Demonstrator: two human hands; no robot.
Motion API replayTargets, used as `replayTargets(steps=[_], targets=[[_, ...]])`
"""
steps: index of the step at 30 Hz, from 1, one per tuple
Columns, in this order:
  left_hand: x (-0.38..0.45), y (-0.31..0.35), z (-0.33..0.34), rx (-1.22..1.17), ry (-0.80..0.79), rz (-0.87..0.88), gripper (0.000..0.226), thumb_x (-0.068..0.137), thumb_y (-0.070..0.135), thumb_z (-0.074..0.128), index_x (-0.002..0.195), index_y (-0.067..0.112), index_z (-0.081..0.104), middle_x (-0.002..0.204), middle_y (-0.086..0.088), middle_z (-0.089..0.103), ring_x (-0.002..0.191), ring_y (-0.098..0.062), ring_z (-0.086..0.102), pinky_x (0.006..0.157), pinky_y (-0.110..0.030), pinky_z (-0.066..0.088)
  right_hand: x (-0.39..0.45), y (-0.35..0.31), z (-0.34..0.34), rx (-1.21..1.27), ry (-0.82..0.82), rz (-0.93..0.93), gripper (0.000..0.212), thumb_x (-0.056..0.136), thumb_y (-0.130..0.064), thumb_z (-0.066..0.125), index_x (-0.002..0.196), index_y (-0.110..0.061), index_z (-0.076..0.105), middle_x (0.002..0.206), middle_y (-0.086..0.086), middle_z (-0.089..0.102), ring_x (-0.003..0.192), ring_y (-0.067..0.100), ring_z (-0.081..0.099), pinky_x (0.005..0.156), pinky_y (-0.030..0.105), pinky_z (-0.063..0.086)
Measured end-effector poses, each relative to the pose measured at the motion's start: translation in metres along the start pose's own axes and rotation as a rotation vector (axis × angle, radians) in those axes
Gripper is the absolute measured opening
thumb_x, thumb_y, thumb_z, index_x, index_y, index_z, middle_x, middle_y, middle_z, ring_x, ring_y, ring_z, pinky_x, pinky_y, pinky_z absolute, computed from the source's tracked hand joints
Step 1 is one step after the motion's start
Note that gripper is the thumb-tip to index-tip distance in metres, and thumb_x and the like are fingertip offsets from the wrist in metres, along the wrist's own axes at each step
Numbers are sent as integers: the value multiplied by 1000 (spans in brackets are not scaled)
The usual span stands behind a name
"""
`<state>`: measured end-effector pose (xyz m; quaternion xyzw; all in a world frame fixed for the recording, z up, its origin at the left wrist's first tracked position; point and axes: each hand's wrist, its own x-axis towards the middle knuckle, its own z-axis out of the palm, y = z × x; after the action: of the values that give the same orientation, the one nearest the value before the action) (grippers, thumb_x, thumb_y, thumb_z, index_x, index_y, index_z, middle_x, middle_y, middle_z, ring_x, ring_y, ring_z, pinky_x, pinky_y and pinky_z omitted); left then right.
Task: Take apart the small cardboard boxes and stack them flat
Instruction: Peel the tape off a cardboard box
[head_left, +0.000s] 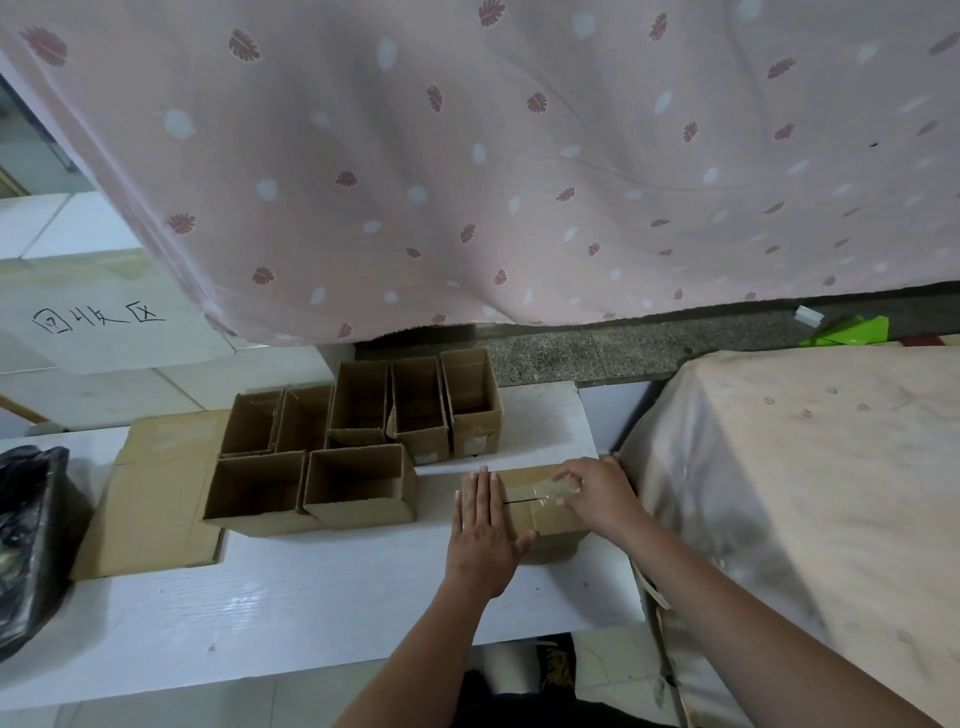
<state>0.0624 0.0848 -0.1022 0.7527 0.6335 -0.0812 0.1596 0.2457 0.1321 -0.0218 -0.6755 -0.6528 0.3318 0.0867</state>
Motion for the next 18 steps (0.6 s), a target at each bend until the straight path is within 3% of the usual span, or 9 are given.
replayTargets(steps=[2, 5, 7, 10, 13, 15, 18], targets=[[-1, 1, -1, -3, -2, -3, 92, 96, 70, 8, 151, 4, -25, 160, -15, -31, 147, -33, -31, 122, -46, -16, 5, 0, -1, -50, 1, -4, 12, 77, -14, 81, 88, -20, 79, 94, -3, 71, 99, 19, 57, 88, 27, 44], [-2, 1, -2, 2, 0, -6, 92, 97, 70, 8, 151, 4, -25, 160, -15, -31, 147, -33, -31, 122, -46, -16, 9, -2, -2, 39, -13, 54, 13, 73, -14, 86, 83, -14, 79, 91, -1, 74, 88, 14, 65, 70, 19, 43], [-2, 2, -3, -3, -2, -7, 92, 97, 69, 9, 151, 4, -25, 160, -15, -31, 147, -32, -31, 122, -46, -15, 10, -5, -1, 52, -27, 77, 23, 71, -18, 88, 91, -13, 78, 91, -3, 68, 85, 10, 59, 70, 18, 41], [-3, 2, -4, -15, -9, -8, 91, 98, 69, 10, 151, 4, -26, 159, -15, -33, 146, -32, -32, 123, -44, -14, 10, -9, 3, 41, -39, 81, 15, 78, -9, 77, 82, -19, 67, 96, -2, 65, 85, 11, 56, 64, 16, 42], [-3, 3, -6, -21, -16, -13, 90, 99, 68, 11, 151, 5, -27, 159, -14, -34, 146, -31, -32, 123, -43, -15, 6, -9, 4, -51, -83, -12, 21, 84, -2, 63, 79, -21, 54, 88, 0, 62, 85, 18, 57, 70, 30, 52], [-3, 3, -6, -22, -13, -16, 90, 99, 68, 11, 150, 5, -27, 159, -14, -33, 146, -31, -32, 123, -43, -15, 4, -8, 3, -169, -86, -80, 23, 85, 1, 55, 87, -22, 52, 91, 3, 60, 92, 22, 54, 79, 39, 52], [-3, 4, -7, 4, -4, -21, 90, 99, 68, 10, 150, 4, -26, 159, -15, -33, 146, -31, -32, 123, -46, -14, 7, -9, 6, -220, -171, -141, 56, 88, 9, 49, 129, -28, 55, 116, 6, 55, 111, 25, 52, 94, 36, 49]])
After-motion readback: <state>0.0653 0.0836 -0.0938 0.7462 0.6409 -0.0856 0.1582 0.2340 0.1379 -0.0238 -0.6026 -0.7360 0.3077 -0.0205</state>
